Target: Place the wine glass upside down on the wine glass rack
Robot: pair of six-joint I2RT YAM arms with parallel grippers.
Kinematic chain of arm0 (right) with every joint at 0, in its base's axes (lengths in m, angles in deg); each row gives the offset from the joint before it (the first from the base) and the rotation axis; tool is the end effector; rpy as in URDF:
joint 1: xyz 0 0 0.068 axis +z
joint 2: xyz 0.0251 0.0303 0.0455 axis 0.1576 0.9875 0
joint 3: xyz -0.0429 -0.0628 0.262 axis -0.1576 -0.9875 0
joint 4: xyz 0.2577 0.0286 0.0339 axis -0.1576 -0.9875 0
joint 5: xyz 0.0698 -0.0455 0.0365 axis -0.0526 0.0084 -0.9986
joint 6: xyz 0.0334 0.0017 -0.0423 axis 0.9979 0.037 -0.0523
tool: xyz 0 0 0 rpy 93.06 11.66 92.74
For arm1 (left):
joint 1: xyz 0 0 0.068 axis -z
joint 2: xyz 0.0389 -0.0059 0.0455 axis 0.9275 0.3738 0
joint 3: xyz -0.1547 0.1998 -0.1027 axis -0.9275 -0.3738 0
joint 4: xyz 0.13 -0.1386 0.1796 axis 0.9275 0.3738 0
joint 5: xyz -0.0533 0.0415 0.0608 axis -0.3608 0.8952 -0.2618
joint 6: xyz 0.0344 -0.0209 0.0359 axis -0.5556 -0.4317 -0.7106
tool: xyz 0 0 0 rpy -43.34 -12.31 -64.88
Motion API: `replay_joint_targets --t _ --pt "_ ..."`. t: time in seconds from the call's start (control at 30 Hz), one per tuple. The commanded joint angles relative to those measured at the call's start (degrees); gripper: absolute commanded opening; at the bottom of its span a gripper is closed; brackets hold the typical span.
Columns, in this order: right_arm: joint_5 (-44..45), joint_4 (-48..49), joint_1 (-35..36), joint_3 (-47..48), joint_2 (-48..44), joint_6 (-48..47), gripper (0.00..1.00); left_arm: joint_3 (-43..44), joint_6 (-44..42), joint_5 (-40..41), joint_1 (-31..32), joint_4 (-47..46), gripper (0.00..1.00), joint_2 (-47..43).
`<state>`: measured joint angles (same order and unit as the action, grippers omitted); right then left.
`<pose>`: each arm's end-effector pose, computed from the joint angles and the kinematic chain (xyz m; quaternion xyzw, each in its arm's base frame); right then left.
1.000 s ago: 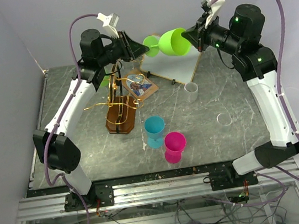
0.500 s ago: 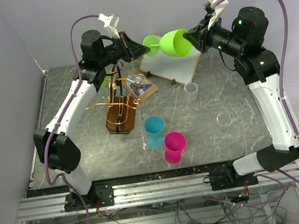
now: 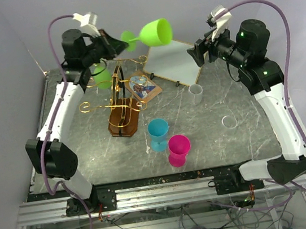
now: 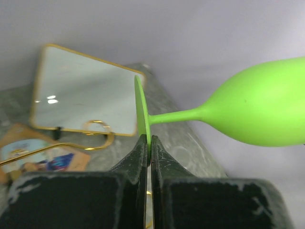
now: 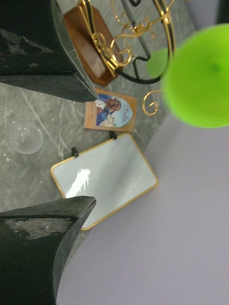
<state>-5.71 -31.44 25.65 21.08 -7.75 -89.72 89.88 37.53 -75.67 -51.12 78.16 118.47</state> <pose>0.2488 0.0850 0.5083 -0.2764 0.6862 0.1354 0.6591 0.3683 -0.1325 0.4462 0.0985 0.7084 -0.4686 0.5186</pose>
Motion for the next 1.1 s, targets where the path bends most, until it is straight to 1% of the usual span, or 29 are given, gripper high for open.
replay_joint_targets --t 0.0,0.07,0.13,0.27,0.4,0.53,0.6,0.63,0.7,0.77,0.83,0.97,1.07 --pt "4.7 2.1 -0.1 -4.2 -3.1 -3.5 0.81 3.5 -2.7 10.6 -6.2 5.7 0.07 -1.7" --pt "5.7 2.5 -0.2 -7.9 -4.4 -4.8 0.82 6.0 -6.3 15.2 -7.3 8.4 0.07 -1.2" --pt "6.3 4.2 -0.7 -13.3 -6.8 -6.4 0.82 8.9 -12.4 20.5 -7.3 10.7 0.07 -0.4" --pt "6.1 6.3 -1.6 -23.5 -11.5 -9.7 0.83 14.1 -20.5 29.0 -7.3 12.7 0.07 1.5" --pt "3.7 8.8 -2.9 -31.8 -14.2 -10.9 0.83 19.6 -26.7 35.6 -7.3 13.7 0.07 4.5" --pt "-1.1 12.3 -5.9 -37.0 -15.2 -8.7 0.83 25.9 -35.0 41.7 -5.5 14.5 0.07 8.2" --pt "-2.4 12.1 -7.4 -37.7 -15.1 -8.9 0.83 28.4 -41.3 45.3 -3.4 14.2 0.07 9.7" --pt "-1.4 12.3 -7.7 -38.0 -15.4 -8.7 0.83 29.3 -45.1 46.9 -2.1 13.7 0.07 10.5" --pt "-1.0 12.5 -8.4 -38.6 -15.9 -8.3 0.83 30.8 -54.4 50.3 0.2 12.3 0.07 11.8" --pt "-1.3 12.6 -9.3 -38.9 -16.0 -8.0 0.83 31.6 -60.4 53.2 2.1 10.1 0.07 13.0" --pt "-1.2 12.9 -10.0 -39.5 -16.1 -7.9 0.83 31.9 -65.5 55.5 3.9 7.7 0.07 14.0" --pt "-2.3 12.6 -11.3 -40.3 -16.0 -7.8 0.83 28.4 -75.4 60.6 8.3 0.4 0.07 16.2" --pt "-3.0 12.6 -11.3 -40.3 -15.0 -7.4 0.83 27.6 -80.9 62.7 10.5 -1.4 0.07 18.8"
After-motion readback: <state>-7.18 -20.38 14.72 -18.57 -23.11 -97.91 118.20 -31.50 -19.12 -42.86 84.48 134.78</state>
